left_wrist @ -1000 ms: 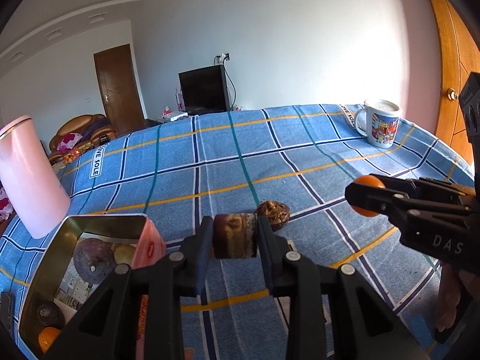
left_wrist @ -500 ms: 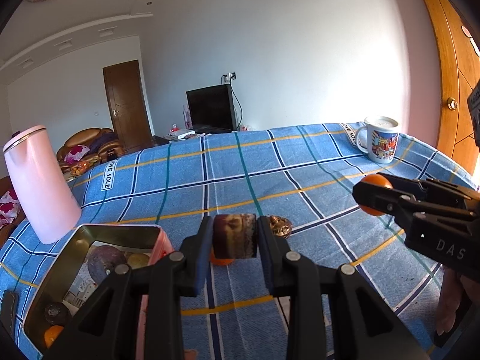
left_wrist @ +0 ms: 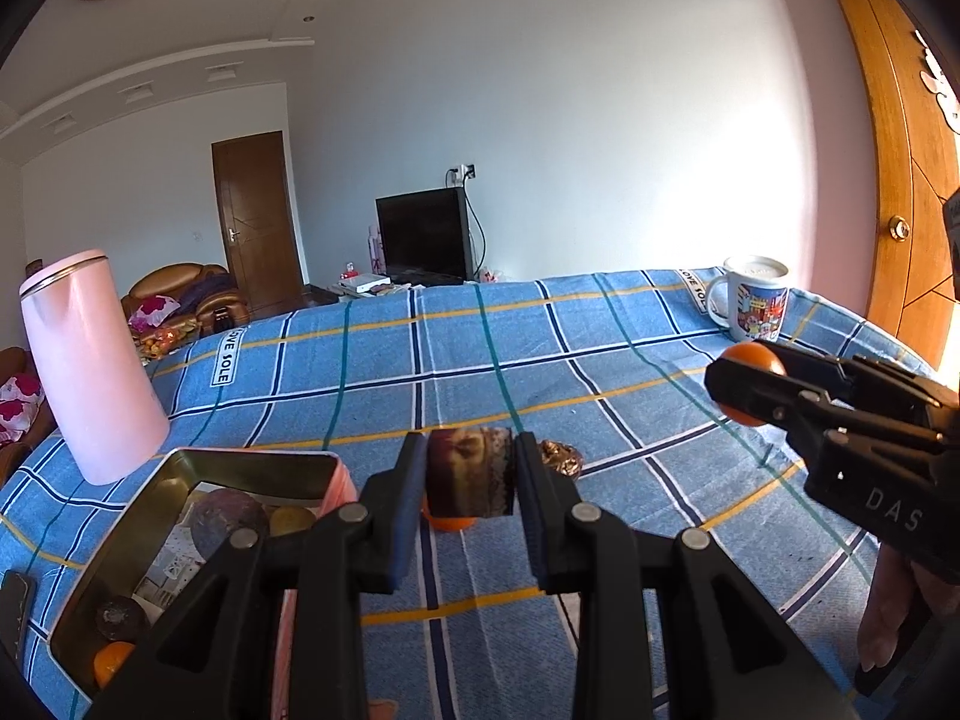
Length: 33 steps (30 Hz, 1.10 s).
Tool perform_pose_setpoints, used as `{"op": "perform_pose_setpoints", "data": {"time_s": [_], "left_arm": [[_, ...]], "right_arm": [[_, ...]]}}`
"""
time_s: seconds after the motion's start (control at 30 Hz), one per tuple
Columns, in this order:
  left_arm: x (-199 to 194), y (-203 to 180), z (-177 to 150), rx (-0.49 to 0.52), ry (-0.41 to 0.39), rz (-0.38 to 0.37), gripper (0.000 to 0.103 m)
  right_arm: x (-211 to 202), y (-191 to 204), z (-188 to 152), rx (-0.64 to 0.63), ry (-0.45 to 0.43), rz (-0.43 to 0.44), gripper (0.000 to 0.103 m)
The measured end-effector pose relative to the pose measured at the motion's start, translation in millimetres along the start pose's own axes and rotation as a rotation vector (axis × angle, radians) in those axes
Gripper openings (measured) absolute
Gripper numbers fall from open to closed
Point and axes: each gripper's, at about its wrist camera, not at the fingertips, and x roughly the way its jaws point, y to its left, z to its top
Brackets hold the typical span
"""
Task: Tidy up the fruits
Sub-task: 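Carry the cake roll in the left tool while the right tool carries the orange to the tin, then open the left tool over the tin to drop the cake roll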
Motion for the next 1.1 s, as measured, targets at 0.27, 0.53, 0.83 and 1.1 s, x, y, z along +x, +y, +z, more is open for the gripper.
{"op": "perform_pose_setpoints", "data": {"time_s": [0.27, 0.53, 0.83, 1.1], "left_arm": [[-25, 52, 1, -0.082, -0.026, 0.036, 0.031], [-37, 117, -2, -0.156, -0.015, 0.124, 0.031], [-29, 166, -17, -0.211, 0.049, 0.188, 0.031], [-18, 190, -31, -0.244, 0.114, 0.211, 0.031]], "right_arm": [[11, 46, 21, -0.026, 0.024, 0.116, 0.039], [37, 108, 33, -0.083, 0.064, 0.224, 0.039], [75, 162, 19, -0.137, 0.157, 0.302, 0.039], [101, 200, 0, -0.204, 0.253, 0.330, 0.039]]}}
